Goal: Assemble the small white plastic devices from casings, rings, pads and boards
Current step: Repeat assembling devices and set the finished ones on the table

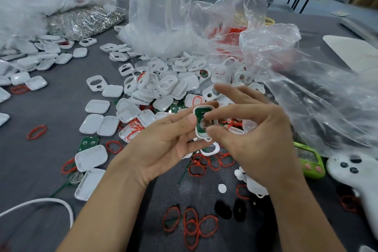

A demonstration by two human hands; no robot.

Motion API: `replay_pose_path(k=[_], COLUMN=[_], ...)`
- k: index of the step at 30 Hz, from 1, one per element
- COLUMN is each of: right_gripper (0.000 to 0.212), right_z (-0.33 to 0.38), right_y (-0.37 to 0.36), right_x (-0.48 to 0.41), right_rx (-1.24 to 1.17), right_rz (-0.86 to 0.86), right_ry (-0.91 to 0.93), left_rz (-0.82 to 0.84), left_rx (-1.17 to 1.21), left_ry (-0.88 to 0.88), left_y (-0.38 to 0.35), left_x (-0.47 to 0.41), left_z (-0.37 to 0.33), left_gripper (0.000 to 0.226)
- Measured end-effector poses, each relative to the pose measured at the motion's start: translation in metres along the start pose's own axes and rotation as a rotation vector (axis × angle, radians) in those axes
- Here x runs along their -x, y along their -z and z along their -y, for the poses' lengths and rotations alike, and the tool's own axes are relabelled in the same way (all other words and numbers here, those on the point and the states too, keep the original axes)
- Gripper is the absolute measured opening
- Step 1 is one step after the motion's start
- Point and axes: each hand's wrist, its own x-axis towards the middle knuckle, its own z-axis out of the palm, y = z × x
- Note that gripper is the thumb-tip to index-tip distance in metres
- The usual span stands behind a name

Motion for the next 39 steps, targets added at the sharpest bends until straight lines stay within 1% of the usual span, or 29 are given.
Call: replay_pose_path(k=[3,6,8,10,12,13,16,18,20,23,26,29,33,39], right_gripper=[0.032,0.033,0.029,0.024,0.022,0.022,0.023,0.028,0.029,0.024,0.023,0.022,0.023,0.021], right_z=[-0.002,-0.002,-0.002,-0.002,-0.001,-0.001,0.000,0.000,-0.001,-0.002,-0.002,-0.002,-0.002,-0.003], right_y=[-0.002,-0.004,-0.006,-0.007,-0.008,-0.008,-0.003,0.001,0.003,0.001,0.002,0.001,-0.001,-0.003], right_x=[0.001,0.002,0.003,0.004,0.004,0.004,0.003,0.002,0.001,0.002,0.003,0.003,0.003,0.004], right_rx=[0.117,0.169,0.214,0.236,0.218,0.194,0.117,0.108,0.136,0.214,0.249,0.299,0.335,0.355], right_rz=[0.021,-0.021,-0.044,-0.040,-0.029,-0.033,-0.083,-0.111,-0.107,-0.070,-0.041,-0.030,-0.020,-0.015], right_ry=[0.015,0.057,0.106,0.134,0.122,0.111,0.103,0.109,0.110,0.118,0.145,0.189,0.203,0.193], left_rz=[-0.017,-0.054,-0.055,-0.032,-0.035,-0.049,-0.126,-0.168,-0.186,-0.147,-0.116,-0.110,-0.101,-0.120], left_rx=[-0.005,-0.025,-0.033,-0.014,0.011,0.013,0.016,0.025,0.029,0.016,0.013,0.002,-0.017,-0.032], left_ry=[0.004,0.018,0.022,0.017,0.020,0.023,0.030,0.032,0.035,0.039,0.044,0.045,0.050,0.056], left_y=[0.000,0.001,0.001,0.000,0.000,0.000,-0.001,-0.001,-0.002,-0.003,-0.002,-0.002,-0.002,-0.003], left_x=[0.000,-0.001,-0.002,-0.001,-0.001,-0.001,-0.002,-0.003,-0.002,-0.002,-0.003,-0.003,-0.003,-0.002], left_z=[0.001,0.002,0.002,0.002,0.001,0.002,0.003,0.003,0.004,0.003,0.003,0.003,0.004,0.004], left_gripper=[0.055,0.046,0.046,0.052,0.060,0.060,0.042,0.033,0.033,0.032,0.039,0.037,0.035,0.040])
